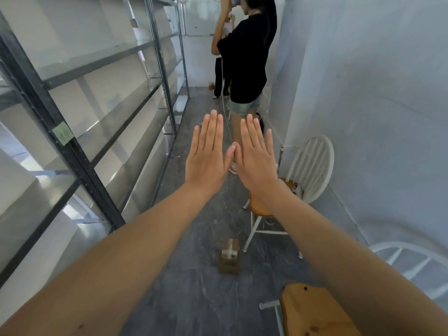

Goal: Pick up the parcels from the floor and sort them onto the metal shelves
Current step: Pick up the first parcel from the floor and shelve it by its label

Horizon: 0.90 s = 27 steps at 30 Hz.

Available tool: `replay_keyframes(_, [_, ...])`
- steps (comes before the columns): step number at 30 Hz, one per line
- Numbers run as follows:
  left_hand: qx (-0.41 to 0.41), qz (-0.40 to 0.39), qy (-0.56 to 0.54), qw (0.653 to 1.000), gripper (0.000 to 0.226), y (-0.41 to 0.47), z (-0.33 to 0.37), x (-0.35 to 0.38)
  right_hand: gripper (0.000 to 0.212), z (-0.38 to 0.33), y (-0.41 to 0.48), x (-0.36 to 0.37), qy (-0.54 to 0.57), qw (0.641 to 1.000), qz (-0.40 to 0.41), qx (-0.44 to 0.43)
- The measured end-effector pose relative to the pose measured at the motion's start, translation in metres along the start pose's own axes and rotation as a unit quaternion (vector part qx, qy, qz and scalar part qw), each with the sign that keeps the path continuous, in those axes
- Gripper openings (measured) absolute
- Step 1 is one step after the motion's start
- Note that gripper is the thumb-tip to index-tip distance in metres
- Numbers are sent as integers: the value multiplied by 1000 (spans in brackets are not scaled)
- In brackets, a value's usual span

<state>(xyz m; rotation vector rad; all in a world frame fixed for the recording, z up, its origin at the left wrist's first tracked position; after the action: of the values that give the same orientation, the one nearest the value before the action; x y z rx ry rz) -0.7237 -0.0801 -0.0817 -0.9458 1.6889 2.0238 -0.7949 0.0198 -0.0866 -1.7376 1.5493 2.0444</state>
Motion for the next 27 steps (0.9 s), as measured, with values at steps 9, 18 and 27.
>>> replay_keyframes(9, [15,-11,-26,999,68,20,-16,43,59,7,23,33,-35,999,-17,12])
replay_keyframes(18, [19,-9,-47,999,66,52,-70,88,58,-15,71,80,-49,998,-41,13])
replay_keyframes(27, [22,-17,-68,997,66,75,-126,127,58,-41,109,133,-57,996,-59,28])
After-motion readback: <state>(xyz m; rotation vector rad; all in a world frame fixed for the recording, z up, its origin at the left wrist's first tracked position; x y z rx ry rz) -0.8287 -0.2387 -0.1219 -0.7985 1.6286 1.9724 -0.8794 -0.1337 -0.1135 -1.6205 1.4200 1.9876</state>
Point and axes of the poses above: each hand's wrist, its own y-axis towards the middle knuckle, its own x-axis out of the palm, z = x × y, the point moved 4 cm from there along y, towards the middle knuckle, and after that the axes turned 7 degrees about z, right-handed, at the moved point
